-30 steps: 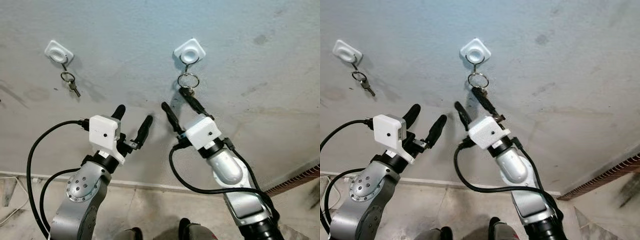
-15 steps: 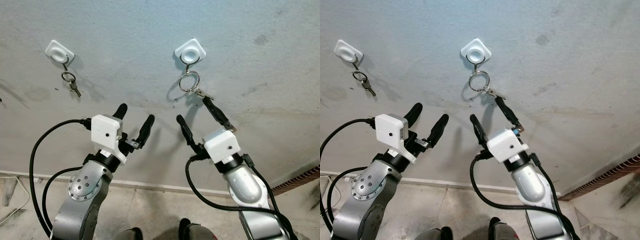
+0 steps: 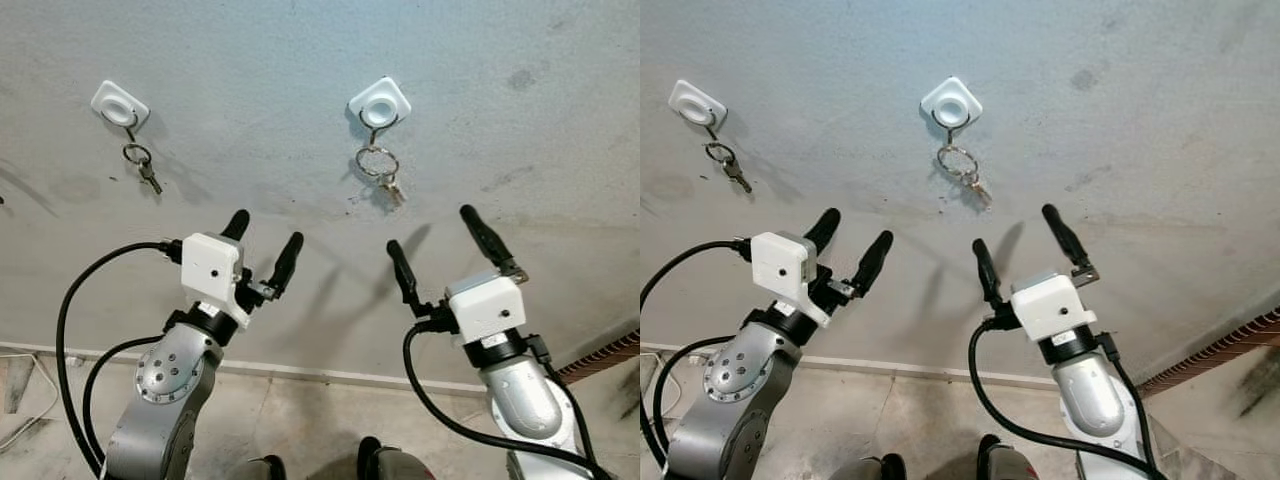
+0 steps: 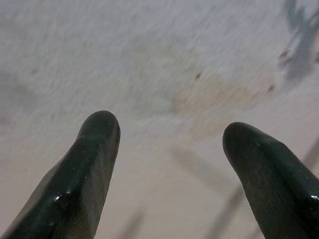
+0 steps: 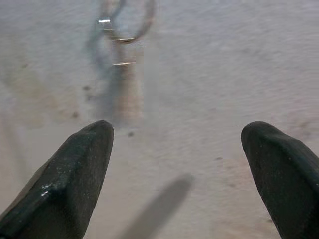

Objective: Hang keys on a hook

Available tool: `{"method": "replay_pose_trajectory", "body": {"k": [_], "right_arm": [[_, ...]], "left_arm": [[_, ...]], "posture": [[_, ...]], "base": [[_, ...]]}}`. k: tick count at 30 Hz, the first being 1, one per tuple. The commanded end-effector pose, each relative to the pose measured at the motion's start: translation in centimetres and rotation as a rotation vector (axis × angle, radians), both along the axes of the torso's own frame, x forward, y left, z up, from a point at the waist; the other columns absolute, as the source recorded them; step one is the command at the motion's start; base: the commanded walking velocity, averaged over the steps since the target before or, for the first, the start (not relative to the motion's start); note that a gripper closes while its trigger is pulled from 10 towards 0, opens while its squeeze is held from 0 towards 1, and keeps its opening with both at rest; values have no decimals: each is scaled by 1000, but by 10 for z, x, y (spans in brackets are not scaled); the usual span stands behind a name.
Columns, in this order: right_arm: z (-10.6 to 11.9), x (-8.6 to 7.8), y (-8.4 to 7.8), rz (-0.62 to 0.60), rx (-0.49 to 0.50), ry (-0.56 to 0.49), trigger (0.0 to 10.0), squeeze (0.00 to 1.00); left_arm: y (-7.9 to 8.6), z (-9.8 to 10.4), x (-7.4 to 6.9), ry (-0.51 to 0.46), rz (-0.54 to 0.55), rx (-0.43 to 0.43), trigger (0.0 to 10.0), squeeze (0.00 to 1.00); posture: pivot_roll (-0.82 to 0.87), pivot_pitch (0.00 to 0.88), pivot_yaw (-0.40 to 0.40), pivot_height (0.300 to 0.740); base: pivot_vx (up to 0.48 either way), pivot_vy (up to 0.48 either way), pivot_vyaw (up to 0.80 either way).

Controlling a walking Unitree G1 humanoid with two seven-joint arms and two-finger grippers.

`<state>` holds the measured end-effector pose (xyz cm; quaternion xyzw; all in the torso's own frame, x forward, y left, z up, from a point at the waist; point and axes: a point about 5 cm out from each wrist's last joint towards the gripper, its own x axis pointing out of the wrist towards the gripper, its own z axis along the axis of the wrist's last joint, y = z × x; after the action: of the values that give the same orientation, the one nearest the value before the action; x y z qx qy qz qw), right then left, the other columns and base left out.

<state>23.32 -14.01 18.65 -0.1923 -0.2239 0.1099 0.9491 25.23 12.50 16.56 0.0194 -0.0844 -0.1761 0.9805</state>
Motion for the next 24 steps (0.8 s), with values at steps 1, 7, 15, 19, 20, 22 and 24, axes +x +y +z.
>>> {"method": "replay_pose_trajectory", "body": {"k": [1, 7, 15, 19, 20, 22, 24], "right_arm": [[10, -1, -1, -2, 23, -23, 10000, 1000], [19, 1, -1, -9, 47, -31, 10000, 1000], [21, 9, 5, -1, 52, -1, 10000, 1000], [22, 12, 8, 13, 55, 1, 10000, 0], [22, 12, 8, 15, 54, 1, 10000, 0], [22, 13, 9, 17, 47, 2, 10000, 0], [23, 14, 10, 27, 56, 2, 10000, 0]], "left_arm": [[9, -8, 1, 26, 68, 27, 10000, 0], [12, -9, 3, 34, 98, 25, 10000, 0], [14, -12, 6, 60, 132, 4, 10000, 0], [13, -11, 7, 44, 126, 3, 10000, 0], [13, -11, 7, 46, 126, 0, 10000, 0], [13, -11, 7, 49, 126, -8, 10000, 0], [13, -10, 7, 55, 122, -24, 10000, 0]], "posture": [[-72, 173, 44, 740], [-70, 168, 38, 740], [-63, 155, 33, 740], [-61, 153, 30, 740], [-61, 153, 30, 740], [-59, 153, 29, 740], [-56, 153, 28, 740]], "base": [[0, 0, 0], [0, 0, 0], [0, 0, -197], [0, 0, -788], [0, 0, -788], [0, 0, -788], [0, 0, -641]]}}
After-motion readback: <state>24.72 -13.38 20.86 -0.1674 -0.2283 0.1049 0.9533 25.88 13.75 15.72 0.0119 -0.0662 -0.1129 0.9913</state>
